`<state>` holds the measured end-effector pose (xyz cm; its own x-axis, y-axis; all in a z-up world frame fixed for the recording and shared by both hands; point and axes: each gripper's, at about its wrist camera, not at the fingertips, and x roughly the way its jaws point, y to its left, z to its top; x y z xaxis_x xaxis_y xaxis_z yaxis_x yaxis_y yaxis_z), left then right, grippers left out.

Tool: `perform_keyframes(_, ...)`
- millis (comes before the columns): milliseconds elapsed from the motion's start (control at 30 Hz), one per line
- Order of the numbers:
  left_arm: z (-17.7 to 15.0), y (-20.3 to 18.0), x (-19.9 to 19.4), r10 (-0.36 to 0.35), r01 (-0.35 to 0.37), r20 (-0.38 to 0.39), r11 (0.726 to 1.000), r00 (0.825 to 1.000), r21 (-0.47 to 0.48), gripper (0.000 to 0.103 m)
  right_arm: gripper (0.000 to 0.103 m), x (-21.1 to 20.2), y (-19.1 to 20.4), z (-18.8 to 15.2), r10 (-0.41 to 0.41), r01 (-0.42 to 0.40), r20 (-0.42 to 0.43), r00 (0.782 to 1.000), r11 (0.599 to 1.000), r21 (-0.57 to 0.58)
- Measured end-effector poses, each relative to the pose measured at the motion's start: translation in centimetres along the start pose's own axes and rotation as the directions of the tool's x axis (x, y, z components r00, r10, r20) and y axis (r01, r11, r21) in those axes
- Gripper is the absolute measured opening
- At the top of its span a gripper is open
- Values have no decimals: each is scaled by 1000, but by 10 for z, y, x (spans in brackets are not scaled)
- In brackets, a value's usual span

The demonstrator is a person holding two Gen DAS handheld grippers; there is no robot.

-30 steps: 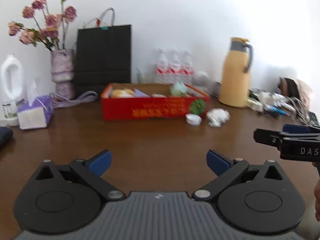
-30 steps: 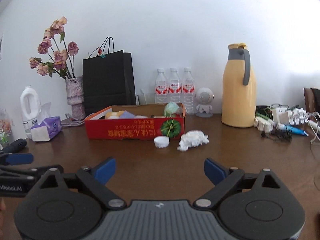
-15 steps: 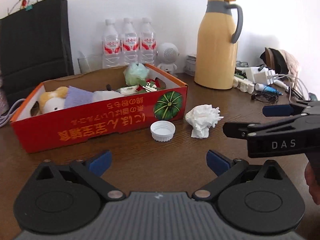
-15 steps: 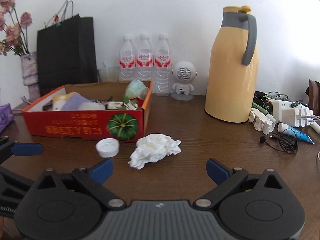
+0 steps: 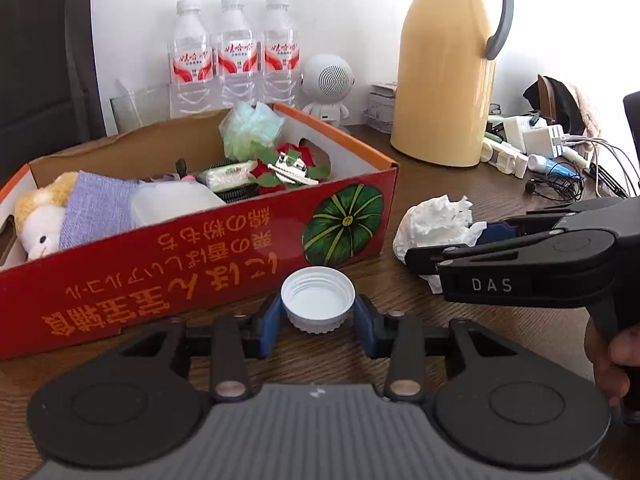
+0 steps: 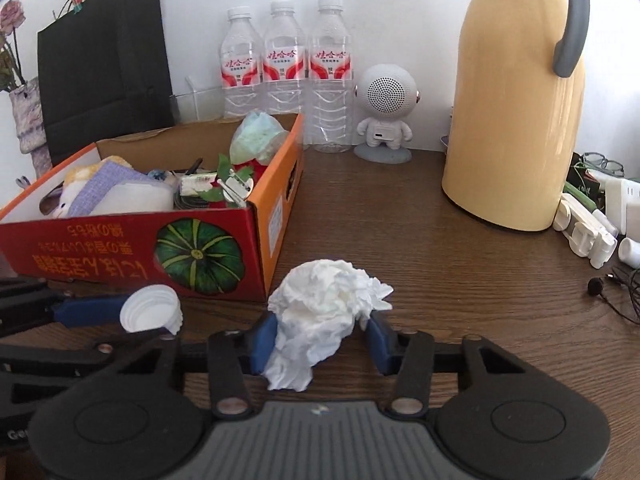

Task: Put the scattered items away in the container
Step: 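Grasp the crumpled tissue with the right tool while the left tool grasps the white cap, then carry the tissue and cap into the box and open both tools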

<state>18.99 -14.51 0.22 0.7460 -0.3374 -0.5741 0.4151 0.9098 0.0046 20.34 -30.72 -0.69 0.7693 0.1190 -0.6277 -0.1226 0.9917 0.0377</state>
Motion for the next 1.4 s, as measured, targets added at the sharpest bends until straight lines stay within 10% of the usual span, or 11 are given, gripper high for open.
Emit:
perform_keyframes(33,0,2,-5,8,-8,16,1000,1000,-4,40,14,-2,0,0,17,-17,2,1000,1000,6)
perform_keyframes(233,-1,19,-66,114,-105,125,991,986,-78,40,13,-41,21,-3,43,-41,70,997,999,-27)
perform_keyframes(667,-69,15,-232,405,-349,271,908,873,-231,40,13,-192,125,-53,303,-279,224,926,951,-132)
perform_keyframes(933,-110,-6,-297,466,-389,324,879,823,-275,40,11,-255,153,-100,267,-210,310,913,956,-204)
perform_keyframes(1167,-163,-17,-347,482,-407,312,870,819,-278,41,12,-299,127,-167,216,-179,291,932,972,-150)
perform_keyframes(1400,-135,4,-311,413,-330,288,896,864,-297,41,12,-271,123,-131,172,-136,302,938,981,-135)
